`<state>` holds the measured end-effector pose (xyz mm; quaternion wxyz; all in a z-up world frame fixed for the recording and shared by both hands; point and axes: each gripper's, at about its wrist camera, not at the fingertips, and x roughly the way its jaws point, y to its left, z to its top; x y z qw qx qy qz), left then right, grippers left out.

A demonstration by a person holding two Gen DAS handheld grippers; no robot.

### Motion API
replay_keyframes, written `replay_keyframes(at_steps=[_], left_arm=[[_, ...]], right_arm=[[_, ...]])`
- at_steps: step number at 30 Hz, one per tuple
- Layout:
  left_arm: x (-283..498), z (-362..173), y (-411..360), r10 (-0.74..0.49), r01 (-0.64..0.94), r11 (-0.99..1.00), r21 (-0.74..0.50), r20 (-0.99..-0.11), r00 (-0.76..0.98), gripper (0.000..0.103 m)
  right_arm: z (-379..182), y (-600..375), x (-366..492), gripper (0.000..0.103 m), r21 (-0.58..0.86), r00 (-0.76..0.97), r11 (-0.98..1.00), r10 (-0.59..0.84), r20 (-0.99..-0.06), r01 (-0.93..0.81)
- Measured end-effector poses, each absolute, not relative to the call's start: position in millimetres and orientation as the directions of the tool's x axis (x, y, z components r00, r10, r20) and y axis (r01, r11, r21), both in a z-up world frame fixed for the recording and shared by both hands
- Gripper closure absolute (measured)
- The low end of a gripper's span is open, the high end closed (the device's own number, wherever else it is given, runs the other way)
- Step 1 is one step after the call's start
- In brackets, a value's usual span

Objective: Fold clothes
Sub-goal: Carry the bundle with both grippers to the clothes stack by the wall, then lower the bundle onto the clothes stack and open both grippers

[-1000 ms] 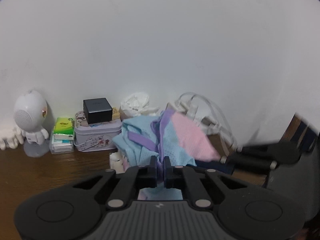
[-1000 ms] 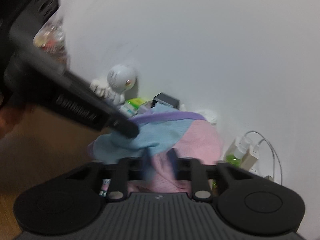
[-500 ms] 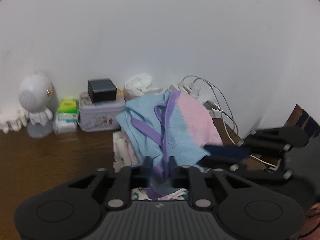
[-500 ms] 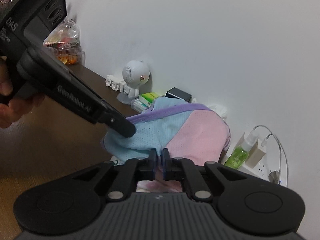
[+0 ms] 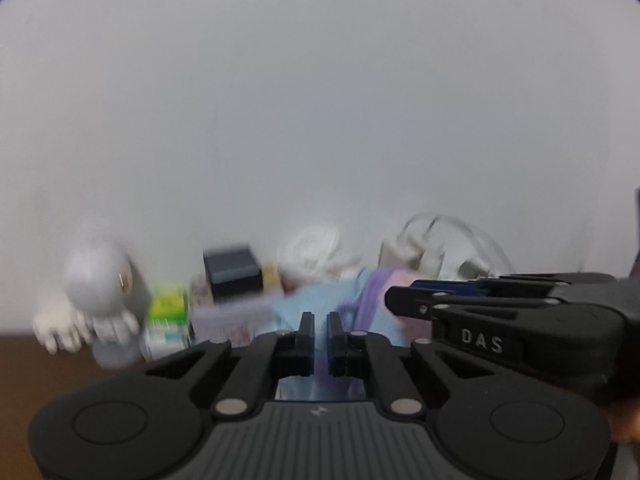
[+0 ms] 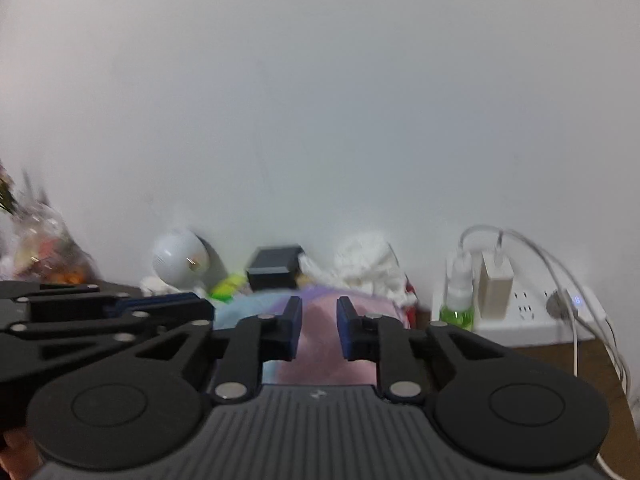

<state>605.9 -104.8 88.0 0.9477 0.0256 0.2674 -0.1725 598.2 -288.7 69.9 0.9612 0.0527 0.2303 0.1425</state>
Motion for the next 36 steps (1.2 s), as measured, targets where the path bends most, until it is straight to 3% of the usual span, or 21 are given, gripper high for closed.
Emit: replay_keyframes(at_steps=[5,8,12,16,17,18,21,26,28,30,31,32,33,34,36], left_arm=[[617.9,60.7,-90.3,-0.313,0.323,0.943,-0.083,-0.556,0.77,0.098],[600.3,75.7,-75.5,-0.329,0.309,0.943,-0.127,-0.502,0.8,0.09],[573.4,102.9,-74.5,-0.337,0.341,0.937,-0.073,-0.442,0.831,0.075],[562.8,99.2,-88.9,-0.377,0.413,0.91,-0.039,-0.495,0.783,0.078],[564.8,93.8,-92.6,-0.375,0.416,0.908,-0.036,-0.51,0.774,0.087],[566.8,88.3,-96.2,-0.373,0.419,0.907,-0.034,-0.526,0.764,0.089],[572.8,72.0,-107.2,-0.365,0.429,0.903,-0.026,-0.572,0.734,0.089],[572.9,67.3,-96.6,-0.368,0.402,0.914,-0.055,-0.533,0.762,0.086],[564.2,73.6,-90.1,-0.358,0.387,0.921,-0.051,-0.504,0.786,0.075],[550.2,82.3,-83.5,-0.336,0.366,0.93,-0.026,-0.464,0.82,0.04],[543.2,86.7,-80.3,-0.324,0.355,0.935,-0.013,-0.443,0.836,0.03],[532.8,89.3,-79.0,-0.301,0.335,0.942,0.01,-0.416,0.858,0.013],[521.4,91.0,-77.9,-0.275,0.312,0.949,0.033,-0.389,0.879,0.006],[509.1,91.5,-76.9,-0.251,0.289,0.956,0.055,-0.359,0.899,0.004],[488.3,89.8,-73.8,-0.225,0.261,0.963,0.073,-0.319,0.921,0.0]], right_arm=[[50.6,-277.8,592.3,0.084,0.153,0.847,0.953,0.303,-0.437,-0.262],[54.7,-281.5,584.9,0.084,0.148,0.859,0.947,0.32,-0.4,-0.284],[74.7,-289.7,554.5,0.081,0.107,0.863,0.939,0.342,-0.371,-0.326],[74.4,-285.2,540.1,0.081,0.037,0.84,0.94,0.319,-0.438,-0.338],[70.3,-284.1,541.1,0.081,0.031,0.834,0.942,0.31,-0.457,-0.334],[65.7,-283.1,542.7,0.081,0.027,0.827,0.944,0.301,-0.475,-0.328],[53.4,-282.6,548.7,0.081,0.041,0.814,0.946,0.298,-0.498,-0.321],[51.4,-284.0,545.1,0.08,0.052,0.821,0.941,0.318,-0.474,-0.335],[55.1,-287.0,539.0,0.078,0.064,0.831,0.939,0.328,-0.448,-0.337],[61.0,-290.5,529.4,0.066,0.07,0.847,0.94,0.332,-0.416,-0.334],[63.7,-291.8,524.7,0.061,0.071,0.854,0.941,0.331,-0.402,-0.332],[66.5,-293.0,517.9,0.052,0.067,0.863,0.942,0.328,-0.385,-0.328],[68.5,-293.6,511.1,0.046,0.059,0.87,0.944,0.324,-0.372,-0.326],[69.9,-293.9,504.2,0.042,0.051,0.875,0.944,0.32,-0.363,-0.325],[70.5,-294.4,489.6,0.017,0.047,0.883,0.947,0.313,-0.35,-0.317]])
